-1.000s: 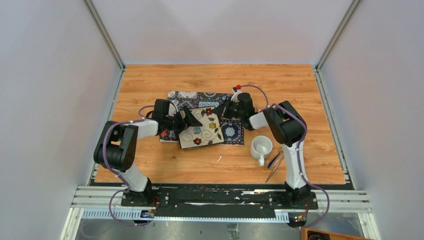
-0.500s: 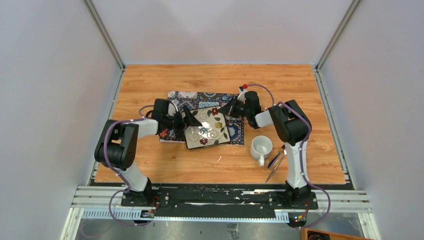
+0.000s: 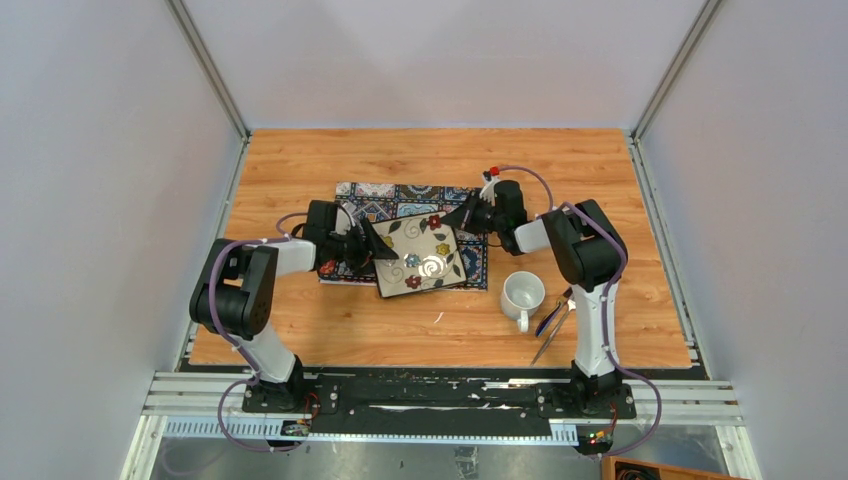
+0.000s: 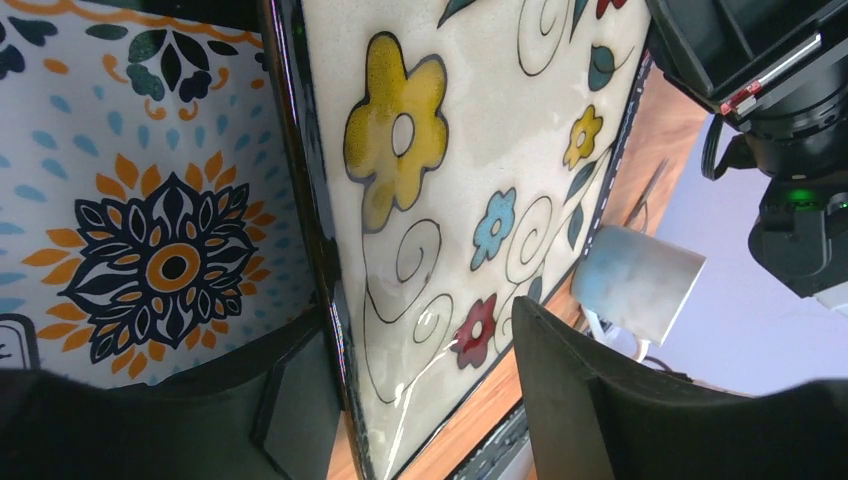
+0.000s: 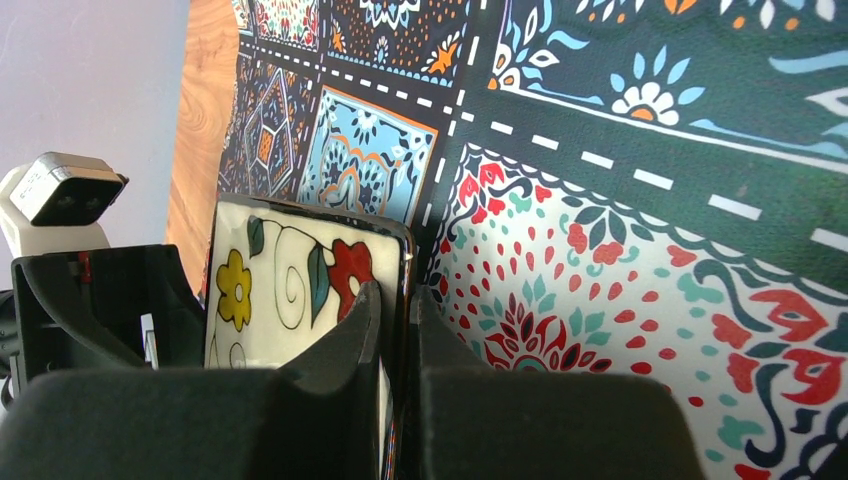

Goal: Set the dinner table for one person
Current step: Place the plate on the napkin.

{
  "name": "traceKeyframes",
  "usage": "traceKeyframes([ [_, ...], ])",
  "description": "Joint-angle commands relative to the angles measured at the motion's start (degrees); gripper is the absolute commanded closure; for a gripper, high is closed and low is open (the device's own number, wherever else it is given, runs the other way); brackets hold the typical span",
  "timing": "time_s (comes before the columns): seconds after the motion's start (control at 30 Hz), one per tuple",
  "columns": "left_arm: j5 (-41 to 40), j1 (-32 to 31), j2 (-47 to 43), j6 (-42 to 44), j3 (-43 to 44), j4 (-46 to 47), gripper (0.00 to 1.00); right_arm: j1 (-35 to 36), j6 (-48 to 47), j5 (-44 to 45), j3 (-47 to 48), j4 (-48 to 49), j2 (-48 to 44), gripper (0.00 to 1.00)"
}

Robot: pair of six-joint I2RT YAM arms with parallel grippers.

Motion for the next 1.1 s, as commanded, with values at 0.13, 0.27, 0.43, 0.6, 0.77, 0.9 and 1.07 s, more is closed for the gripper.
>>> traceKeyframes([
  [0.13,-8.41,0.09,2.06,3.54,-1.39,1.77,0.37,-1.43,-7.01,3.58,-0.31,-4.82,-1.11,1.0],
  [0.27,-8.39,0.15,2.12,3.64,-1.46,1.79,0.57,-1.91,-7.4,3.6,0.54,-5.65,-1.85,1.0],
  [0.43,-8.58,0.14,2.14,3.73,-1.73,1.78,0.71,-2.32,-7.83,3.42,1.59,-6.84,-2.62,1.0],
  [0.6,-8.77,0.09,2.19,3.77,-1.75,1.74,0.84,-2.36,-7.42,3.21,1.83,-6.67,-2.4,1.0],
  [0.77,-8.74,0.09,1.88,3.64,-1.18,1.81,0.9,-2.23,-6.78,2.66,2.15,-5.92,-1.71,1.0],
  [0.9,-9.38,0.09,0.33,3.84,0.24,0.44,0.91,-2.14,-6.77,2.72,3.03,-6.36,-1.67,1.0],
  [1.07,-11.54,0.09,-1.99,6.45,4.76,-6.7,0.98,-2.06,-7.0,2.51,5.14,-8.01,-2.18,1.0],
])
